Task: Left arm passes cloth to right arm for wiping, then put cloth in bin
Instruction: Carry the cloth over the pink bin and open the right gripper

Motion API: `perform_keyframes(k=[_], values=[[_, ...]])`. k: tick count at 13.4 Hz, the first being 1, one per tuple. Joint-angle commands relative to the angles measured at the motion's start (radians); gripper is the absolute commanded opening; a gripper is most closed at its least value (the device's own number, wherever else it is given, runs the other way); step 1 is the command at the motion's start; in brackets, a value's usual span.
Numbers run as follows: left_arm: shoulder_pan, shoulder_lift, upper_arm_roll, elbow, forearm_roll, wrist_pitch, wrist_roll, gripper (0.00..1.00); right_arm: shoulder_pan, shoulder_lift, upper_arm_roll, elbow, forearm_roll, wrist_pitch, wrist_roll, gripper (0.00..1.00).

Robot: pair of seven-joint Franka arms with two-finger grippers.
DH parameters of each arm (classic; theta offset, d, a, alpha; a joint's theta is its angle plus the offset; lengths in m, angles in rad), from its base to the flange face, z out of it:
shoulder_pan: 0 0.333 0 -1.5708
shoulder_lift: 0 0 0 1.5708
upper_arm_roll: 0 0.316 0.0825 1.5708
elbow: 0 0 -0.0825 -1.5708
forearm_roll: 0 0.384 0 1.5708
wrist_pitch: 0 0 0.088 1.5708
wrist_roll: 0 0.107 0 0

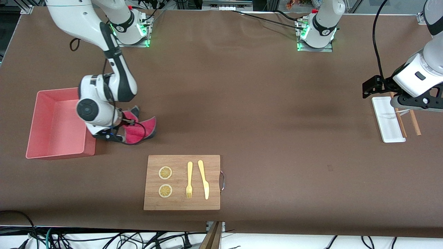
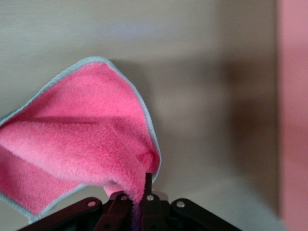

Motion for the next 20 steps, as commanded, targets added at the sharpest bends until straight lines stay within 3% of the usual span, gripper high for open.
perform_keyframes(k=[1,3,5,7,11,17,20], values=[[0.001,-0.019,-0.003,-0.009,0.003,-0.011,-0.006,1.0,0.007,-0.039,-0.09,-0.041,0.014,0.015,-0.191,0.0],[0.001,-0.019,-0.003,-0.009,0.003,-0.011,-0.006,1.0,-0.004,-0.053,-0.139,-0.041,0.014,0.003,-0.282,0.0],[0.001,-0.019,-0.003,-0.009,0.003,-0.011,-0.006,1.0,-0.019,-0.1,-0.14,-0.025,0.014,-0.07,-0.289,0.0],[0.001,-0.019,-0.003,-0.009,0.001,-0.013,-0.006,1.0,-0.019,-0.145,-0.145,0.036,0.013,-0.21,-0.286,0.0],[0.0,-0.019,-0.004,-0.009,0.003,-0.021,-0.003,1.0,-0.019,-0.165,-0.217,0.212,0.007,-0.501,-0.36,0.0],[-0.002,-0.021,-0.004,-0.009,0.001,-0.022,0.0,1.0,-0.019,-0.202,-0.357,0.225,-0.032,-0.511,-0.558,0.0],[-0.002,-0.019,-0.006,-0.009,0.001,-0.022,-0.001,1.0,-0.019,-0.199,-0.384,0.217,-0.032,-0.491,-0.617,0.0]])
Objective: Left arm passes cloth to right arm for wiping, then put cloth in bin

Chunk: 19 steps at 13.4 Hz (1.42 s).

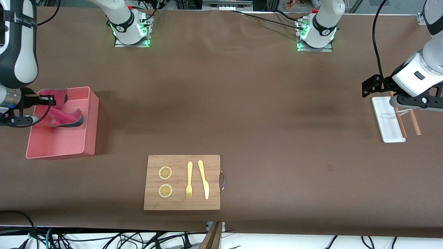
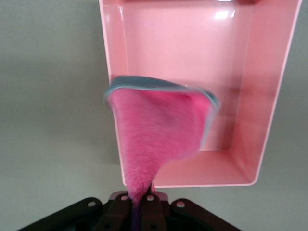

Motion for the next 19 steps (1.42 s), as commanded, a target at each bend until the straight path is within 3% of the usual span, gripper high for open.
perform_keyframes(k=[1,2,3,4,10,16,19], values=[[-0.001,-0.018,-0.005,-0.009,0.003,-0.01,-0.001,1.0,0.002,-0.012,-0.007,-0.008,-0.014,0.006,-0.029,0.04],[-0.001,-0.018,-0.003,-0.009,0.001,-0.01,-0.001,1.0,0.003,-0.008,-0.007,-0.007,-0.011,0.006,-0.029,0.32],[-0.001,-0.019,-0.003,-0.009,0.001,-0.01,-0.001,1.0,0.002,-0.008,-0.007,-0.003,-0.009,0.011,-0.028,0.71],[-0.001,-0.019,-0.003,-0.009,0.001,-0.01,-0.001,1.0,0.003,-0.009,-0.005,0.001,-0.009,0.015,-0.029,1.0],[-0.001,-0.018,-0.003,-0.009,0.001,-0.01,0.0,1.0,0.046,-0.058,0.002,0.062,0.001,-0.049,0.026,1.0],[-0.001,-0.019,-0.005,-0.009,0.001,-0.01,0.0,1.0,0.166,-0.227,0.004,0.093,-0.012,-0.145,0.164,1.0],[-0.001,-0.019,-0.005,-0.009,0.003,-0.01,0.0,1.0,0.169,-0.307,0.059,0.092,-0.047,-0.188,0.24,1.0]])
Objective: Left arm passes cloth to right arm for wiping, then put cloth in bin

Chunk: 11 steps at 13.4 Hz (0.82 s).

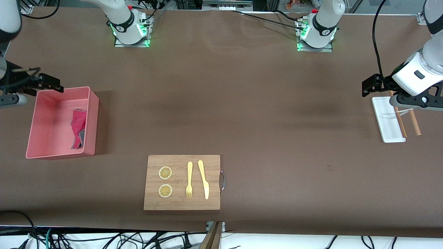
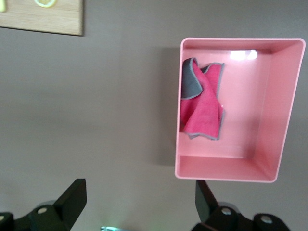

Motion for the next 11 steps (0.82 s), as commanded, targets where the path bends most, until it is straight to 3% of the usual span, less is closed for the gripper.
perform_keyframes(k=[1,3,5,6,9,11], values=[[-0.001,-0.017,-0.004,-0.009,0.003,-0.007,0.0,1.0,0.005,-0.076,0.064,-0.016,-0.043,-0.037,0.095,1.0],[-0.001,-0.015,-0.004,-0.009,0.003,-0.007,-0.001,1.0,-0.062,-0.095,0.177,-0.016,-0.057,-0.048,0.167,1.0],[-0.001,-0.015,-0.002,-0.009,0.001,-0.007,0.0,1.0,-0.235,-0.095,0.367,-0.016,-0.063,-0.054,0.184,1.0],[-0.001,-0.015,-0.004,-0.009,0.001,-0.007,0.0,1.0,-0.298,-0.095,0.432,-0.016,-0.063,-0.053,0.191,1.0],[-0.001,-0.015,-0.002,-0.009,0.001,-0.007,0.0,1.0,-0.462,-0.093,0.585,-0.007,-0.063,-0.048,0.188,1.0],[-0.001,-0.015,-0.002,-0.009,0.003,-0.007,0.0,1.0,-0.499,-0.076,0.613,0.033,-0.063,-0.051,0.172,1.0]])
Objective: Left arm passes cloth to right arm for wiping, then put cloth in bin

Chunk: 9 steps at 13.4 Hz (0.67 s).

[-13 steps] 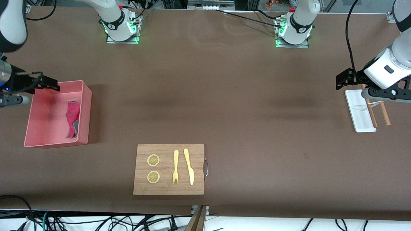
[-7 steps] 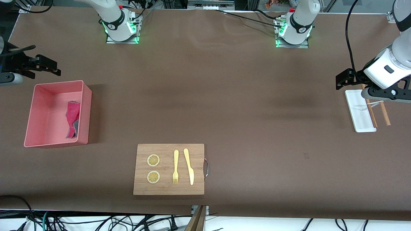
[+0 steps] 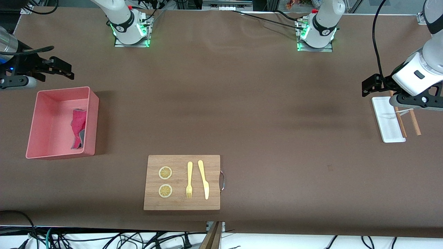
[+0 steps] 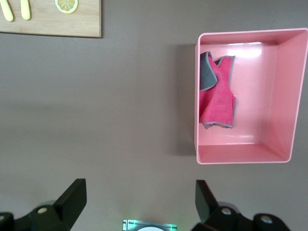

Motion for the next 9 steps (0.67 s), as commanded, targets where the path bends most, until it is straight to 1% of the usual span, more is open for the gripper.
perform_keyframes(k=[1,4,5,9], values=[[-0.001,-0.015,-0.002,-0.009,0.001,-0.007,0.0,1.0,-0.05,0.009,0.045,0.036,-0.013,-0.01,-0.011,1.0],[-0.001,-0.015,-0.002,-0.009,0.003,-0.007,-0.001,1.0,-0.044,0.008,0.053,0.034,-0.015,-0.019,-0.01,1.0],[-0.001,-0.015,-0.003,-0.009,0.001,-0.007,0.0,1.0,-0.044,0.008,0.066,0.036,-0.017,-0.018,-0.01,1.0],[-0.001,-0.017,-0.002,-0.009,0.001,-0.007,0.0,1.0,-0.044,0.011,0.07,0.048,-0.017,-0.01,-0.01,1.0]])
